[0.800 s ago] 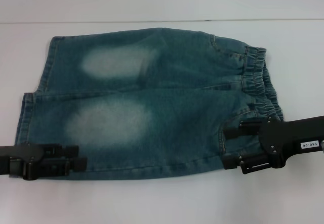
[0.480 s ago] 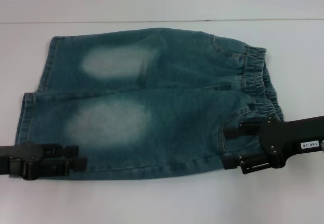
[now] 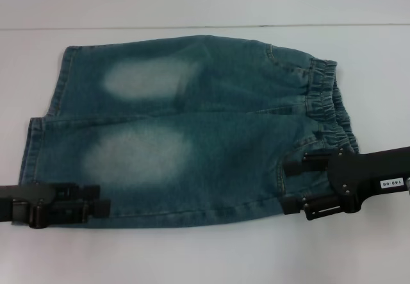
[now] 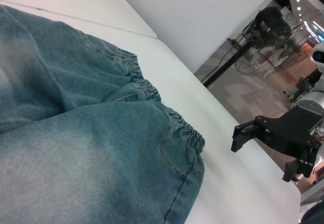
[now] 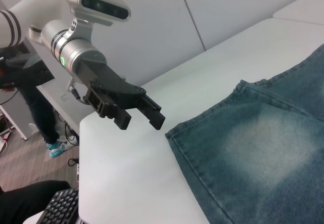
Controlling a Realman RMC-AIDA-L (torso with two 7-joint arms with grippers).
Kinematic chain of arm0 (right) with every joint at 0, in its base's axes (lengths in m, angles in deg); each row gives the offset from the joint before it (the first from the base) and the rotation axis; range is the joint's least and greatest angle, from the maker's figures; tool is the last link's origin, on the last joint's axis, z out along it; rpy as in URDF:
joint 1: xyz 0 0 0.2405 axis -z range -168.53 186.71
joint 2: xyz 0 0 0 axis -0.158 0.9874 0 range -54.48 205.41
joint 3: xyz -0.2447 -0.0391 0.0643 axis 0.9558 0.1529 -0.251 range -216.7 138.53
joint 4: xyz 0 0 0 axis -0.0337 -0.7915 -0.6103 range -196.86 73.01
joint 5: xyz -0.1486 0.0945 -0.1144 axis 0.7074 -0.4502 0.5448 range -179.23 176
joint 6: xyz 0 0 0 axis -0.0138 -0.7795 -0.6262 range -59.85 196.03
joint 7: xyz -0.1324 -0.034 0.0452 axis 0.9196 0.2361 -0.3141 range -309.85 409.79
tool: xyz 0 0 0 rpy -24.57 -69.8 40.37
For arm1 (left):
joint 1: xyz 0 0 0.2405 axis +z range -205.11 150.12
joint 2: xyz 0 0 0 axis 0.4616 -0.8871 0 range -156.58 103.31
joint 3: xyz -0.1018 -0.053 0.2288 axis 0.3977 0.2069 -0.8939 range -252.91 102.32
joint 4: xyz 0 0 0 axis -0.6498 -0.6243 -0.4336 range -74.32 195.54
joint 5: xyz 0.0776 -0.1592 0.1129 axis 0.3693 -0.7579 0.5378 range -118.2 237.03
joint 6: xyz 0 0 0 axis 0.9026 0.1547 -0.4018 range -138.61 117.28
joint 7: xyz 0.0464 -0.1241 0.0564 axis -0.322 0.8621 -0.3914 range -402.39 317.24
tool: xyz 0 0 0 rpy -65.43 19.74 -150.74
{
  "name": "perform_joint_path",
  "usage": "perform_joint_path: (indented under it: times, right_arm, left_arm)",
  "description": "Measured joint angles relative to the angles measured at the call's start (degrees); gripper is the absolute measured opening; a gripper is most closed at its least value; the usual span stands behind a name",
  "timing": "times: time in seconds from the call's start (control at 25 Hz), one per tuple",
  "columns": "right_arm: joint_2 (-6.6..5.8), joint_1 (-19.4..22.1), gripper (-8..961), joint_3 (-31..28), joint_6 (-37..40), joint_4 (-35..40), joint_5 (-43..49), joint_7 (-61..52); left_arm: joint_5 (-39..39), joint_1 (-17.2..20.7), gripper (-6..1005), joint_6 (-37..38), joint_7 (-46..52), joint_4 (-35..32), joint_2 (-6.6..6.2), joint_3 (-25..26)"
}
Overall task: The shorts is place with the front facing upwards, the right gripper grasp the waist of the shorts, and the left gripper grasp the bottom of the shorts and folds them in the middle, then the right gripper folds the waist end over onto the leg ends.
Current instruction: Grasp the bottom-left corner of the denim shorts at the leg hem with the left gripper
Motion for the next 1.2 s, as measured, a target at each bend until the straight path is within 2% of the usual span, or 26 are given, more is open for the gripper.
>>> perform_joint_path:
  times: [0.2, 0.52, 0.56, 0.64, 0.96, 1.2]
  right_arm:
    - [0.00, 0.0, 911, -0.3, 0.1, 0.2, 0.0, 0.0]
    - [0.00, 0.2, 912, -0.6, 0.2, 0.5, -0.3, -0.2]
    - [0.00, 0.1, 912, -0.6, 0.2, 0.5, -0.3, -0.2]
    - [0.00, 0.1, 912, -0.6, 0.2, 0.5, -0.4, -0.2]
    - [-0.17, 0.0, 911, -0.6, 0.0, 0.6, -0.4, 0.7]
    - [-0.27, -1.0, 911, -0.6, -0.2, 0.6, -0.3, 1.3]
  left_arm:
    - [0.0, -0.1, 651, 0.2, 0.6, 0.0, -0.14, 0.0]
    - [0.0, -1.0, 643, 1.3, 7.3, -1.0, -1.54, 0.8]
    - [0.2, -1.3, 642, 1.2, 10.8, -2.0, -2.18, 0.9]
    - [1.1, -1.6, 641, 0.8, 13.7, -2.9, -2.55, 1.3]
    - [12.5, -4.8, 633, -2.6, 26.3, -2.0, -5.24, 8.5]
    - [19.4, -6.4, 628, -4.8, 29.4, -1.6, -5.82, 8.6]
